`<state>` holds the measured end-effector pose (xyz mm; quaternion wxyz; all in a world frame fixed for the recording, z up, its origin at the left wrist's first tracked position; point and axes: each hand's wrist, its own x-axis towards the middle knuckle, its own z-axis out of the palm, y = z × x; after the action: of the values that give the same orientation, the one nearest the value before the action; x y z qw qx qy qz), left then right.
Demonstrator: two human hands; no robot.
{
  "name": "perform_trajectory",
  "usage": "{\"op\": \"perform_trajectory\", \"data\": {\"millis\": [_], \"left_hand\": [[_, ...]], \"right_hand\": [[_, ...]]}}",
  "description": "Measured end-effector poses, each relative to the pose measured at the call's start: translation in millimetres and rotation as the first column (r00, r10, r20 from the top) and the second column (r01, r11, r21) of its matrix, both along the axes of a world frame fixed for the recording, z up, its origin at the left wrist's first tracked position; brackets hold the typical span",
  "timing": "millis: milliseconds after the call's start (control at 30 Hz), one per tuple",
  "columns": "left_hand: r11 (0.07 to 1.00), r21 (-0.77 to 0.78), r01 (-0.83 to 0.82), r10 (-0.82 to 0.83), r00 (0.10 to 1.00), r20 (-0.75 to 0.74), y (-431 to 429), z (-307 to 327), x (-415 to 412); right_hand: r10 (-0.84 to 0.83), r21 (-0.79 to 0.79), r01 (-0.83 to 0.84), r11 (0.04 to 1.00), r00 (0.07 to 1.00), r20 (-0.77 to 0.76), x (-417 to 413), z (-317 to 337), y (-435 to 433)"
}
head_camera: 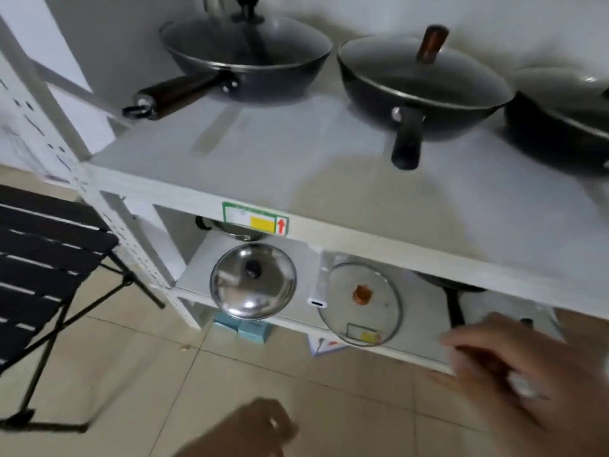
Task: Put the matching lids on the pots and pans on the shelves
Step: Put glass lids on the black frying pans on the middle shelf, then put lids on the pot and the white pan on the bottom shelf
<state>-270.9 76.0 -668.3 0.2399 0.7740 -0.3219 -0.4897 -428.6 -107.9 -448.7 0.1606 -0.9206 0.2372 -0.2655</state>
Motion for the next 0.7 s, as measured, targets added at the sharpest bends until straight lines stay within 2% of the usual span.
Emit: {"op": "perform_trajectory", "data": {"millis": [33,67,100,200,267,333,467,600,700], "left_hand": [[0.992,0.088,-0.094,0.09,0.995,0.053,10,3,29],[0.98,0.095,-0.175,0.17,0.984,0.059,15,15,64],[0.972,0.096,-0.217,0.202,0.968,0.146,11,8,83],[0.979,0.074,-0.192,0.131,0.858,0.497,-19,2,131],[0.975,0.034,-0.218,0.155,0.787,0.597,-39,-6,157],[0.979,0.054,-0.194,0.116,0.762,0.637,-58,-17,175],[0.99,0.073,-0.118,0.034,0.713,0.7,-96,-67,211],[0.999,0.044,0.007,-0.04,0.57,0.821,-109,-116,236],[0.994,-0.039,0.107,-0.011,0.429,0.903,-108,-137,248]], "right_hand": [[-0.005,0.095,0.007,0.995,1.0,-0.021,6,-25,5],[0.003,0.172,0.006,0.985,0.999,-0.052,13,-55,-1],[-0.038,0.213,0.062,0.975,0.993,-0.115,24,-89,-10],[-0.133,0.288,0.255,0.923,0.914,-0.383,57,-185,-60],[-0.157,0.288,0.341,0.895,0.844,-0.513,73,-221,-86],[-0.184,0.303,0.41,0.86,0.804,-0.565,85,-247,-104],[-0.23,0.269,0.449,0.852,0.783,-0.578,105,-296,-130],[-0.247,0.15,0.359,0.921,0.838,-0.486,118,-339,-149],[-0.257,0.042,0.307,0.951,0.857,-0.447,127,-364,-158]]}}
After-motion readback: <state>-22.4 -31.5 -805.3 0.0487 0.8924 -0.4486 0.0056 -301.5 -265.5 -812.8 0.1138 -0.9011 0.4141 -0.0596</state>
